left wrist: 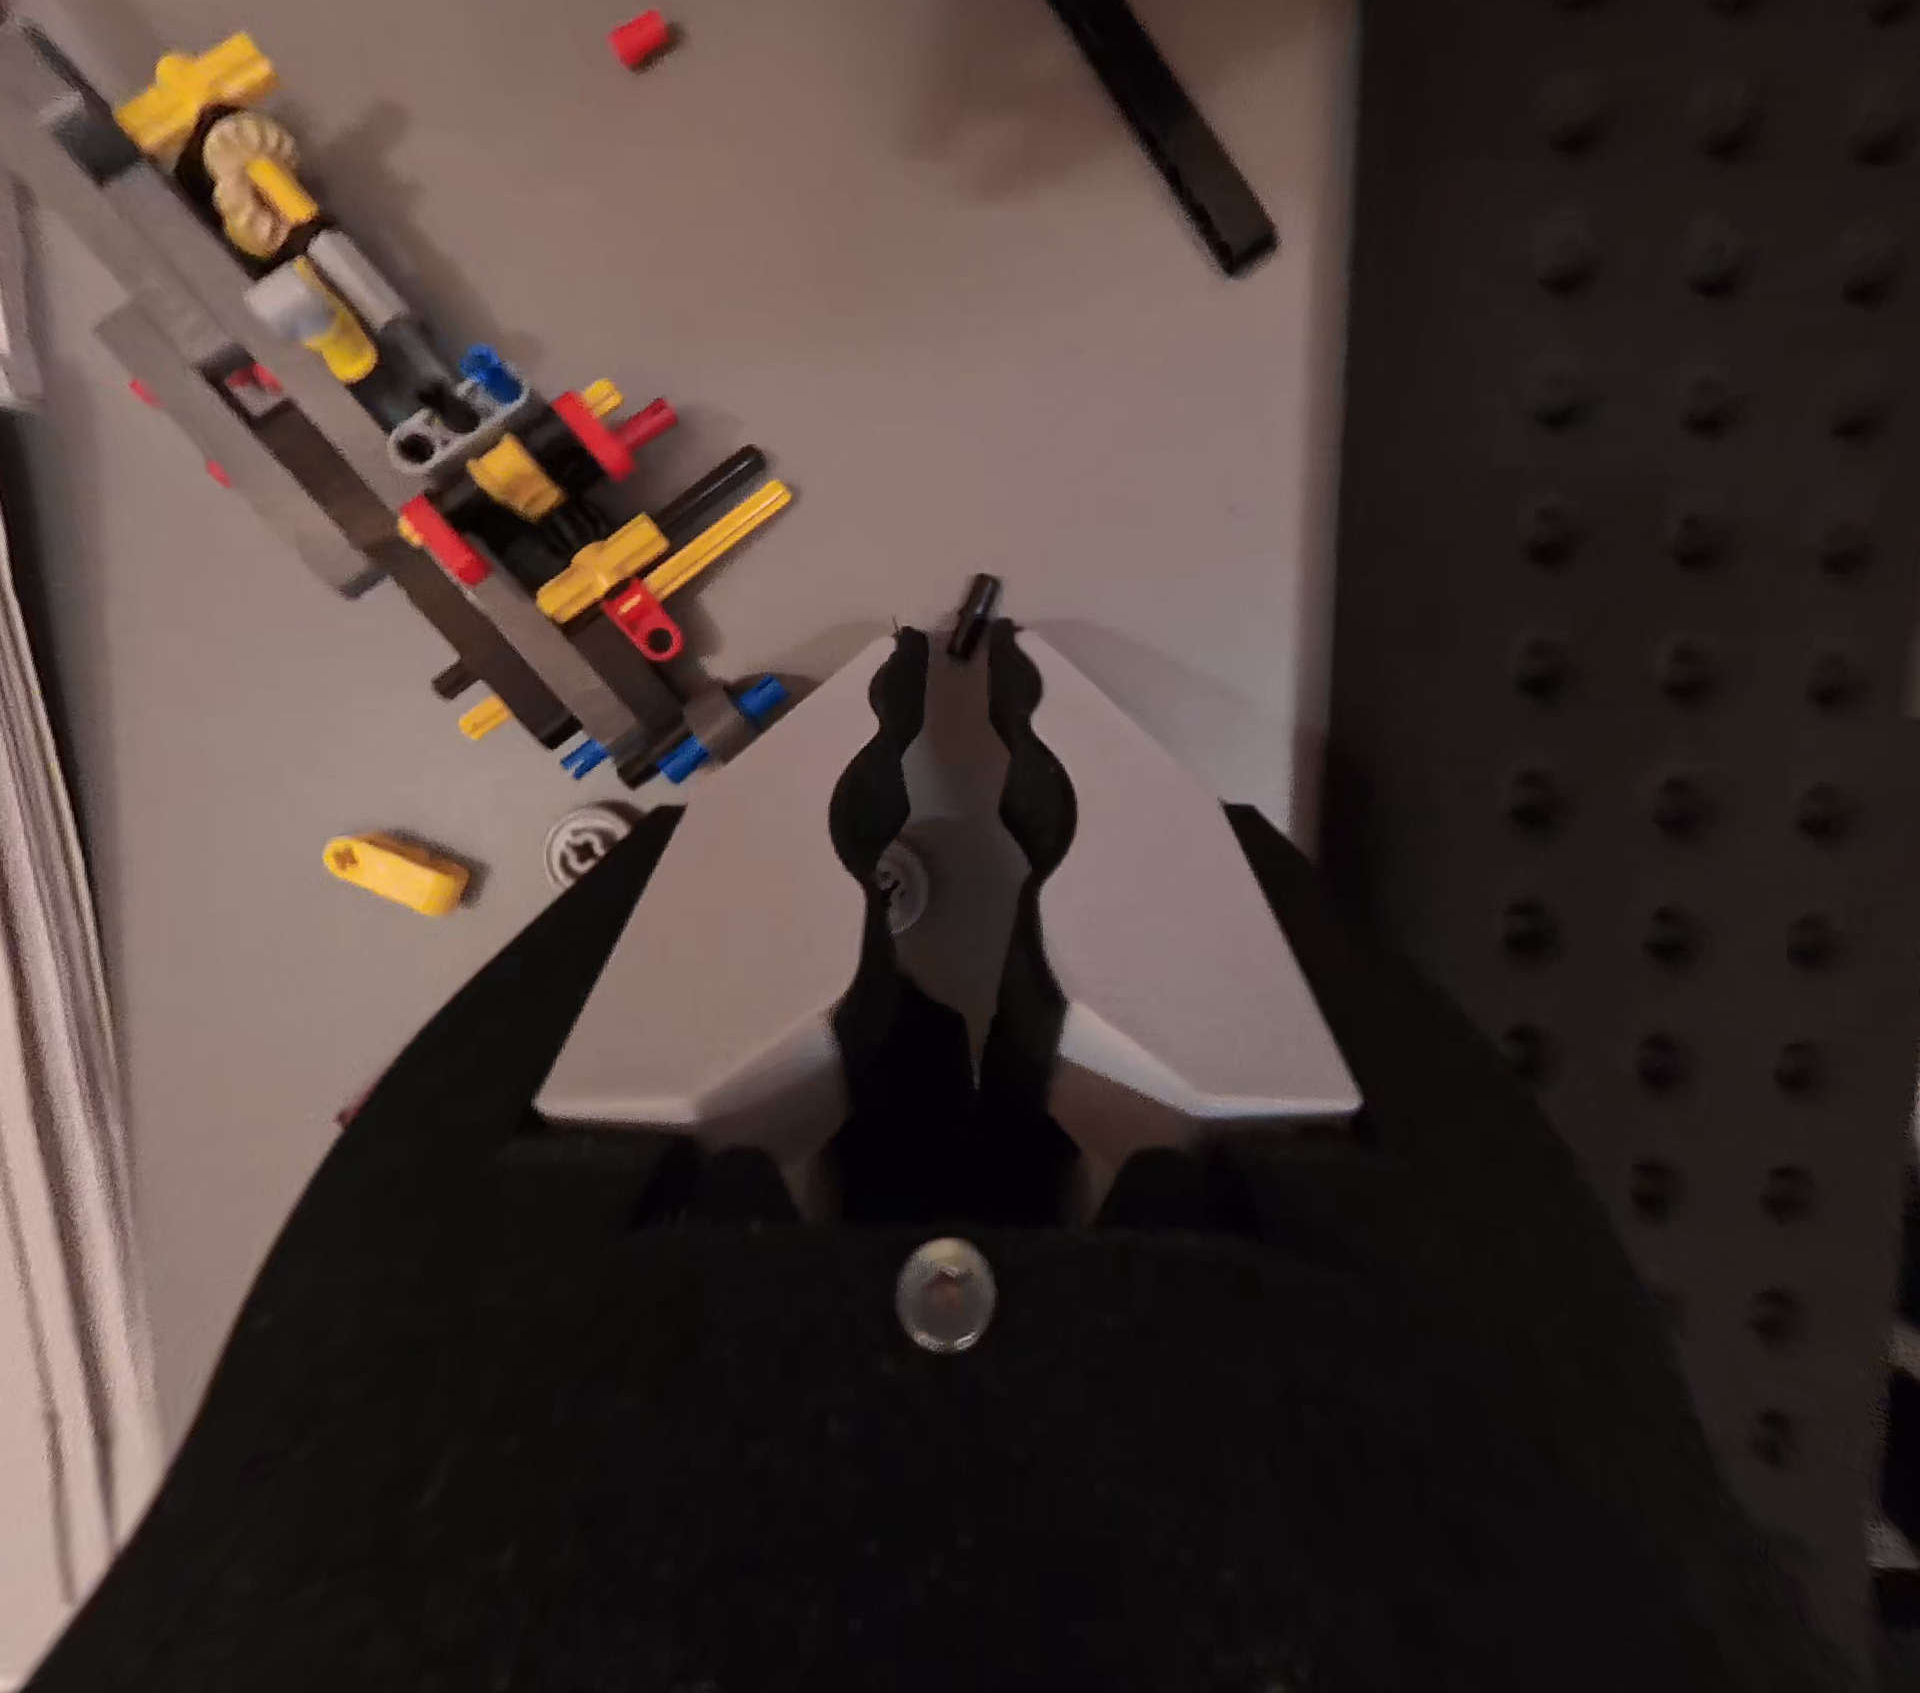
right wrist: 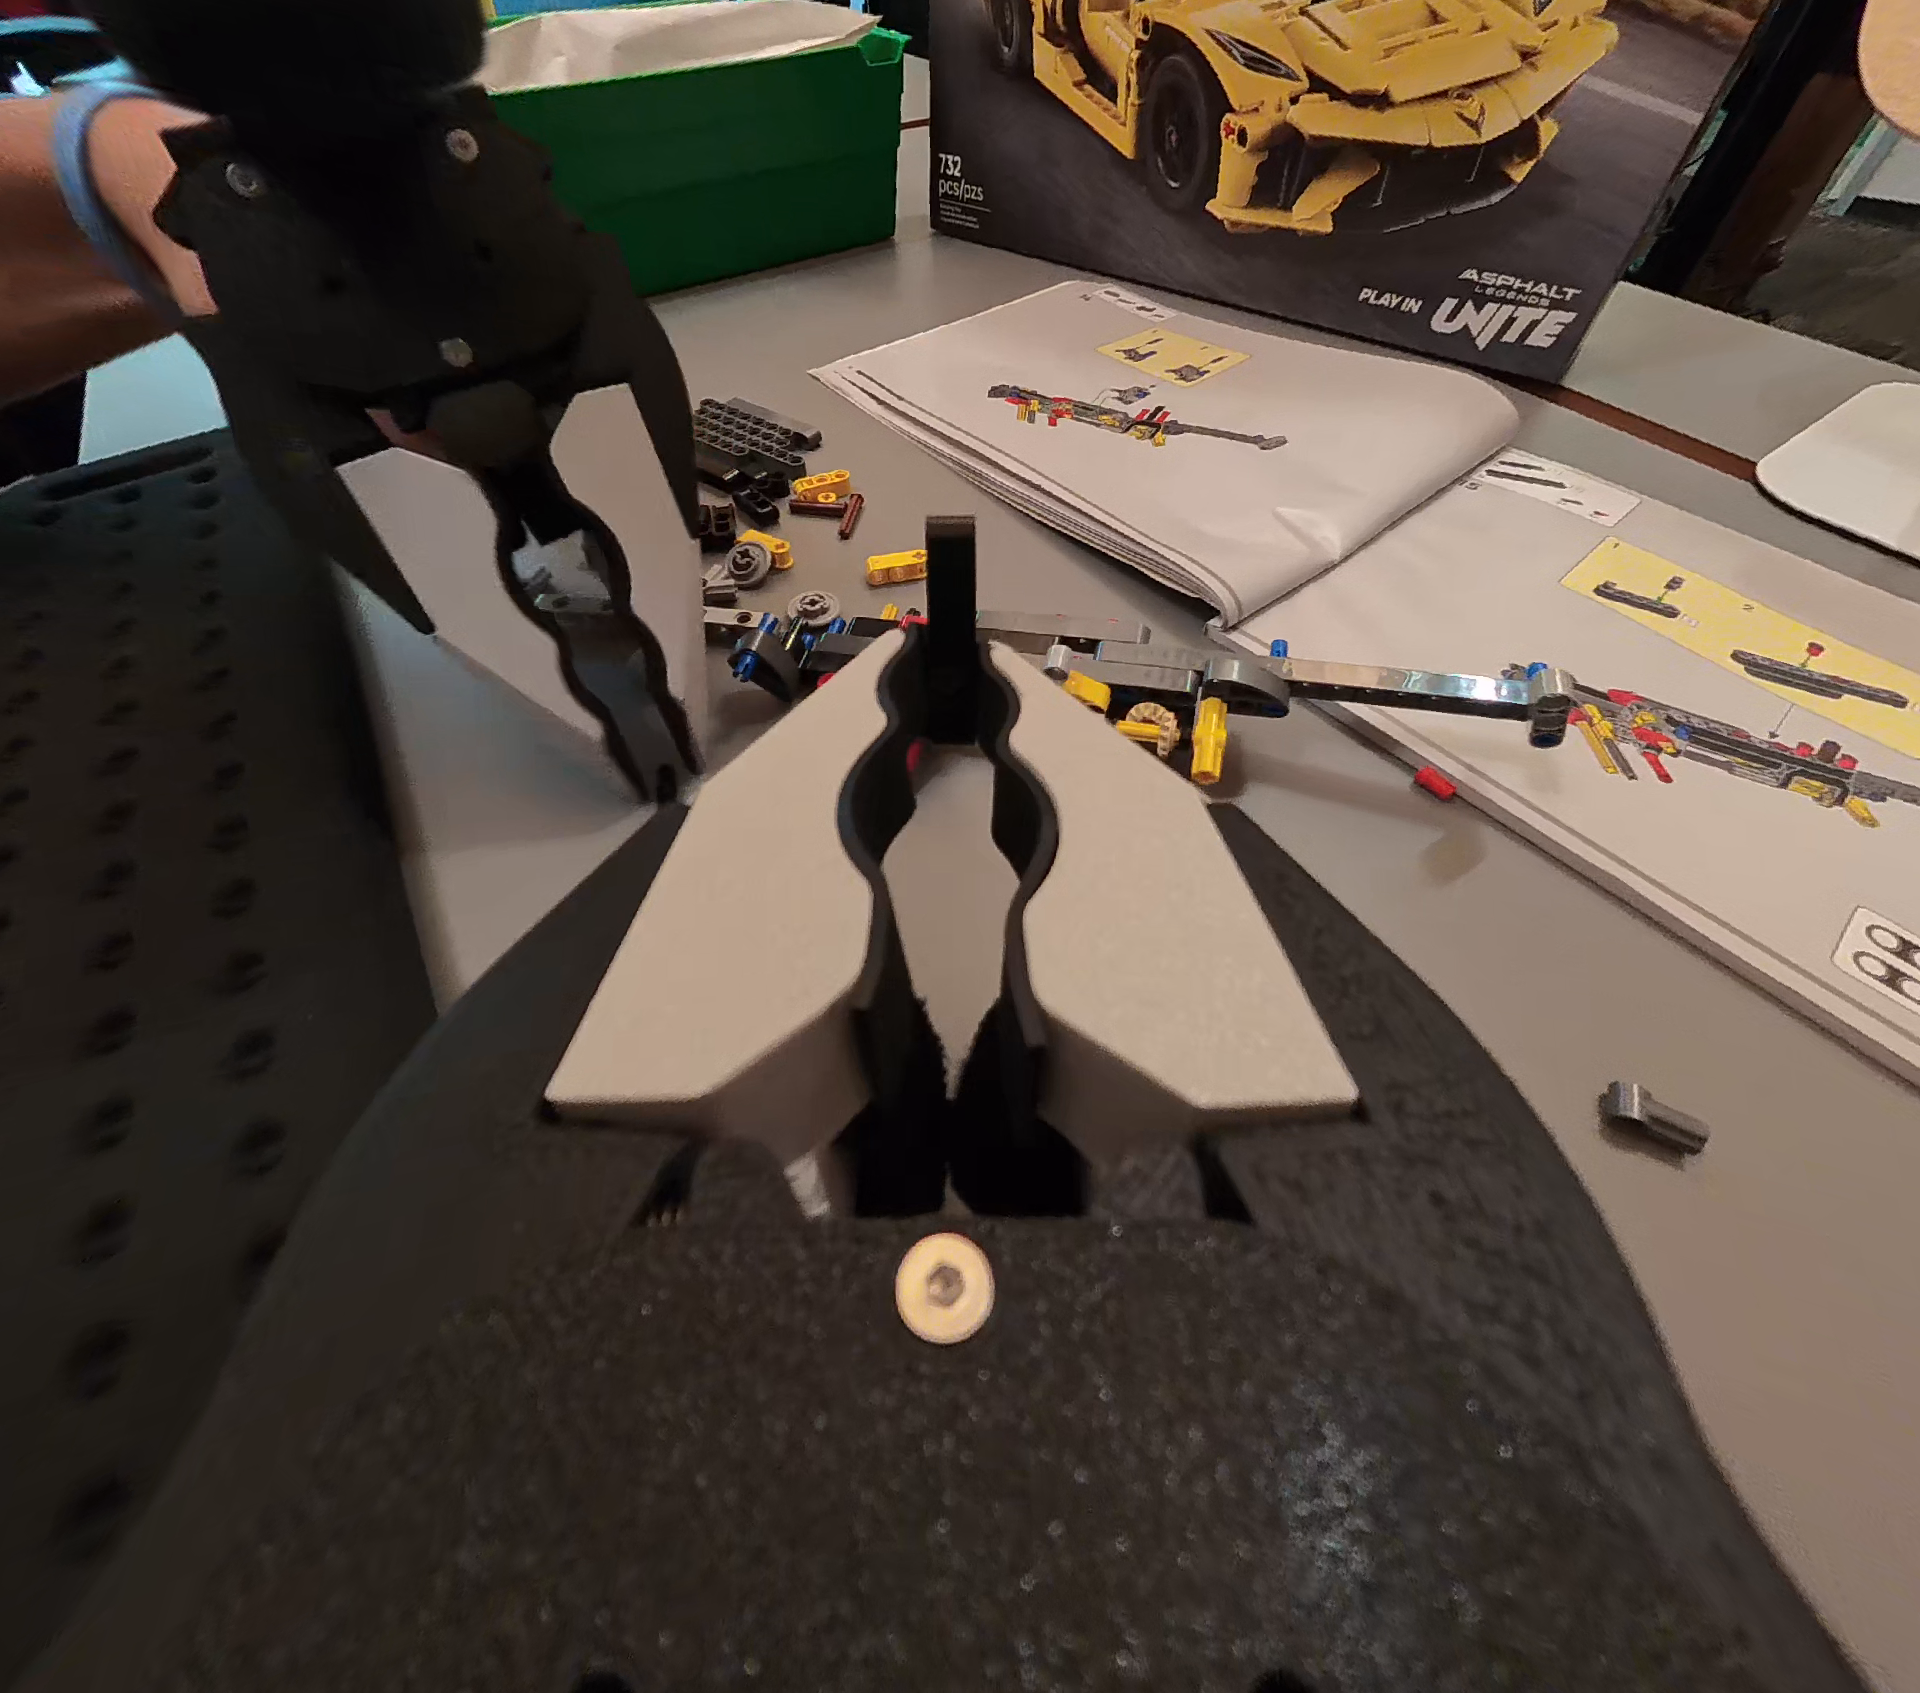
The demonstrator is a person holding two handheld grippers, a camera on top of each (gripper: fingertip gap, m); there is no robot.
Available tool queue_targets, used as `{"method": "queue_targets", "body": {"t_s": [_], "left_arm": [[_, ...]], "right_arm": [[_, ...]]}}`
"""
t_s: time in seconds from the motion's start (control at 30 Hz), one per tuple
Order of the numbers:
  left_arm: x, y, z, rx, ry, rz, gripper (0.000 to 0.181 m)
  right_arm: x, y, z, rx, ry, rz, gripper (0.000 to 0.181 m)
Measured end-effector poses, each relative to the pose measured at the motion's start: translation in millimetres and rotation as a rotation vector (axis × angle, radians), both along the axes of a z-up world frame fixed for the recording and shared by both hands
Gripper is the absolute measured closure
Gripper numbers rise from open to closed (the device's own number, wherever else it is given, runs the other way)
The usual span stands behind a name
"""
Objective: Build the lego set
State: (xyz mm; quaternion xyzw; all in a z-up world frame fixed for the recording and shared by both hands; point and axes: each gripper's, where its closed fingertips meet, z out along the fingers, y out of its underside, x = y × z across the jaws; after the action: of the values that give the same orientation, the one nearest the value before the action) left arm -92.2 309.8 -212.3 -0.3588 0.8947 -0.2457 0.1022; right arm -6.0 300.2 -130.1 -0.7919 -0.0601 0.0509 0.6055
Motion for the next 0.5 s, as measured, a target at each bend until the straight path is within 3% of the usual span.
{"method": "queue_targets", "body": {"t_s": [0.1,0.13,0.23,0.4,0.5], "left_arm": [[-3.7,-7.9,1.4,-0.067,0.051,0.050,0.168],[-1.5,-6.9,0.3,-0.055,0.028,0.064,0.177],[1.3,-4.3,-0.3,-0.025,-0.029,0.067,0.179],[5.4,-3.7,0.3,-0.037,-0.060,0.134,0.163],[8.1,-7.3,0.1,-0.051,-0.080,0.149,0.164]], "right_arm": [[0.0,-0.4,-0.3,-0.001,-0.001,0.000,0.175],[-0.3,-0.3,-1.0,-0.004,-0.001,0.002,0.175],[-1.1,0.4,-2.9,-0.012,-0.016,0.002,0.175],[-1.3,1.7,-8.8,-0.037,-0.074,-0.010,0.175],[-2.4,2.4,-11.0,-0.049,-0.082,-0.007,0.175]]}}
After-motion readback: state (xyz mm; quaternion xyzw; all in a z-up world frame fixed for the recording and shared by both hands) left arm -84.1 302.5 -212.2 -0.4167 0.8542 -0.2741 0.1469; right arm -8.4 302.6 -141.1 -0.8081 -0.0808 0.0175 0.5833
